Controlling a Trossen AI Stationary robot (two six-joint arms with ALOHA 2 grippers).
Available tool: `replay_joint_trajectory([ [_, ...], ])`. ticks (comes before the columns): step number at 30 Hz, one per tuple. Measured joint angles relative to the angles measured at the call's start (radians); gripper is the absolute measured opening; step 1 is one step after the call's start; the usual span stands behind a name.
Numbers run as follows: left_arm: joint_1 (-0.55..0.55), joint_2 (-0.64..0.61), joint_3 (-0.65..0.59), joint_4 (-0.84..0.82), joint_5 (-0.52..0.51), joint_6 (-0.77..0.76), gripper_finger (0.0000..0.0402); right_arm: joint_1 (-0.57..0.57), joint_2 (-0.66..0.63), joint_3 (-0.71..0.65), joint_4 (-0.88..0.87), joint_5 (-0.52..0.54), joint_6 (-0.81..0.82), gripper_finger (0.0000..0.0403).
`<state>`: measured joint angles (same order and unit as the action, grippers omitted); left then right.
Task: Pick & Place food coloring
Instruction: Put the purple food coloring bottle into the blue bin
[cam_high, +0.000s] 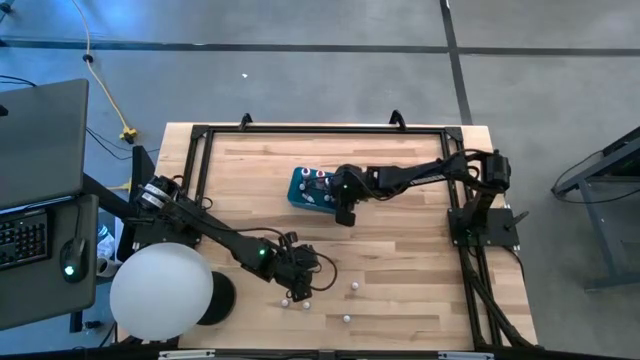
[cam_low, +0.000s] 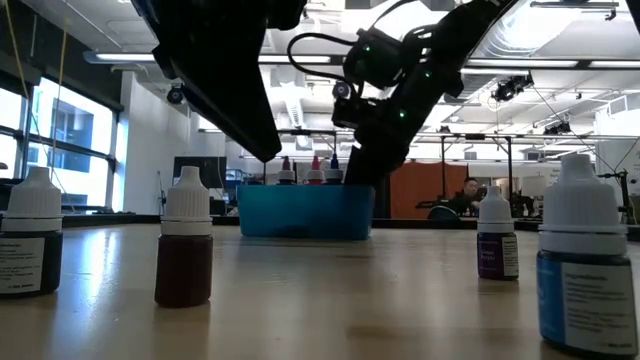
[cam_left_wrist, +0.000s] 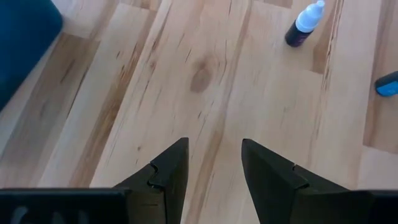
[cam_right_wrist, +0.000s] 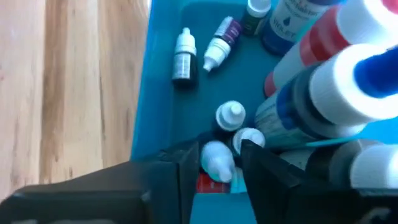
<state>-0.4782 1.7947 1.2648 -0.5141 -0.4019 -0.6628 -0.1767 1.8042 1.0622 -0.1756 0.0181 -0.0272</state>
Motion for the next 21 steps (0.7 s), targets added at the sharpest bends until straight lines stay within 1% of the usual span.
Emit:
replay_joint_trajectory([
  [6,0.0,0.0,0.0,0.005,0.0,0.0,0.0145,0.0,0.0,0.0,0.001,0.003,0.0,0.0147],
  [10,0.0,0.0,0.0,0.005,-0.001,0.0,0.0145,0.009,-0.013,0.0,-0.007,0.001,-0.009,0.0157],
  [16,0.0,0.0,0.0,0.028,-0.001,-0.005,0.0145,0.082,-0.105,0.0,-0.068,-0.003,-0.052,0.0145],
  [21,0.0,0.0,0.0,0.05,-0.002,0.0,0.0145,0.181,-0.216,0.001,-0.136,-0.002,-0.039,0.0128],
])
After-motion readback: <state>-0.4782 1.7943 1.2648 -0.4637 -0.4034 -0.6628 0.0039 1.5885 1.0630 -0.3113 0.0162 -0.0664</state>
